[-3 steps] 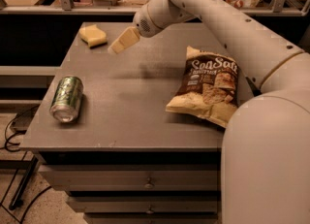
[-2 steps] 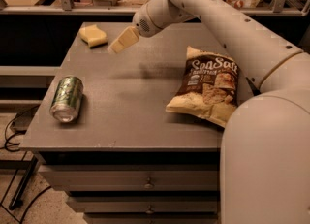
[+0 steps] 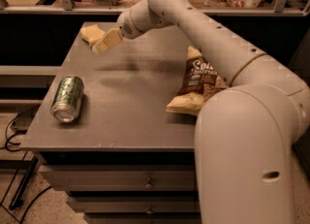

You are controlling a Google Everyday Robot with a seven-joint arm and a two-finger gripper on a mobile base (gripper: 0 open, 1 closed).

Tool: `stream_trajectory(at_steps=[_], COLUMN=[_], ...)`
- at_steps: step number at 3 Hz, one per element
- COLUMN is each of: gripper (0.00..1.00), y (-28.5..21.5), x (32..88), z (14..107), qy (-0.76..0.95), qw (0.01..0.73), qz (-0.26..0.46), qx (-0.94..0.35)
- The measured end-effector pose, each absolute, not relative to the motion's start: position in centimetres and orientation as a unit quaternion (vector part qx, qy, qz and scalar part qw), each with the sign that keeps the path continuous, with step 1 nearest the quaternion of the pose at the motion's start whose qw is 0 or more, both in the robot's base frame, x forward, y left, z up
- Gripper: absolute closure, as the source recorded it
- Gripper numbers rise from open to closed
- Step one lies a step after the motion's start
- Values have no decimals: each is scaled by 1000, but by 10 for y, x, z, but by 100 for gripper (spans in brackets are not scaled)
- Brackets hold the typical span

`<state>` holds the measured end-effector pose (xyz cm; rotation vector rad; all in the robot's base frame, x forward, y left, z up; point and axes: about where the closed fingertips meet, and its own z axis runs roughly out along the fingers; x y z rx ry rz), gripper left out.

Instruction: Move sponge near green can

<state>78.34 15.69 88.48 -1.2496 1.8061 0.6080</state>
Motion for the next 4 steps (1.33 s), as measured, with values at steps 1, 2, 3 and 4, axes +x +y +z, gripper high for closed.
stream_trajectory(at_steps=[1, 2, 3, 4], gripper=[0, 0, 0, 0], y=[186, 202, 217, 227], x=[804, 814, 823, 832], z=[868, 856, 846, 839], qy=[722, 724, 727, 729], qw=[428, 428, 430, 431], qz=[258, 266, 271, 277], qx=[-479, -471, -463, -455])
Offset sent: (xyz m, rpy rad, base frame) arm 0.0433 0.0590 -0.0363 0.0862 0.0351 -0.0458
